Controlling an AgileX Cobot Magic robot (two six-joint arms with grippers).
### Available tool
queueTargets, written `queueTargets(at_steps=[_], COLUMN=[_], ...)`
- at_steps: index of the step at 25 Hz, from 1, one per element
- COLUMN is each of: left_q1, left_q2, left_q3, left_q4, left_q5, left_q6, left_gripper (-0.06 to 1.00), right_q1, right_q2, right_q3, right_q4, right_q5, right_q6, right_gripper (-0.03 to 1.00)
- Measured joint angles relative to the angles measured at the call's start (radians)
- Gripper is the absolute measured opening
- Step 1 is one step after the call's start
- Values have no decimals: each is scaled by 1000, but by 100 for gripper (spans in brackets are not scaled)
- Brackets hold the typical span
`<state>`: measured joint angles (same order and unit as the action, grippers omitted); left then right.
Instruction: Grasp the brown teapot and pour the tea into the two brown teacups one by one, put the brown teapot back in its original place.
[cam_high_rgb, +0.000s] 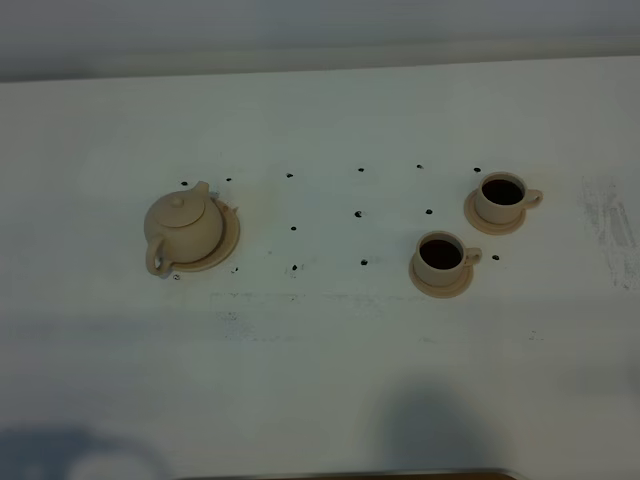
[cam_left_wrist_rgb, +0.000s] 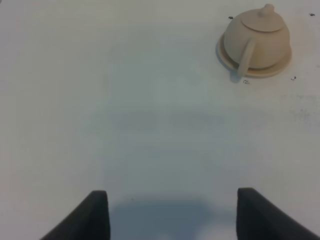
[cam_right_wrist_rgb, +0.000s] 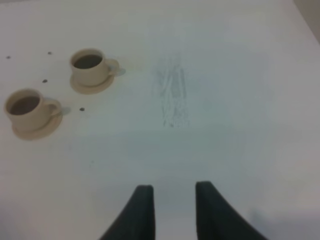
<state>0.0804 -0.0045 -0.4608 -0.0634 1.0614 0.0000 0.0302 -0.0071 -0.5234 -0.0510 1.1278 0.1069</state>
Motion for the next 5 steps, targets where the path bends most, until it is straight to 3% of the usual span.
queueTargets(at_steps=[5], left_q1=[0], left_q2=[0], left_q3=[0], left_q4=[0], left_q5=[0], left_q6=[0], left_gripper=[53], right_q1=[-25], right_q2=[0], right_q3=[1], right_q4=[41], right_q5=[-3], right_q6=[-69], right_gripper=[22])
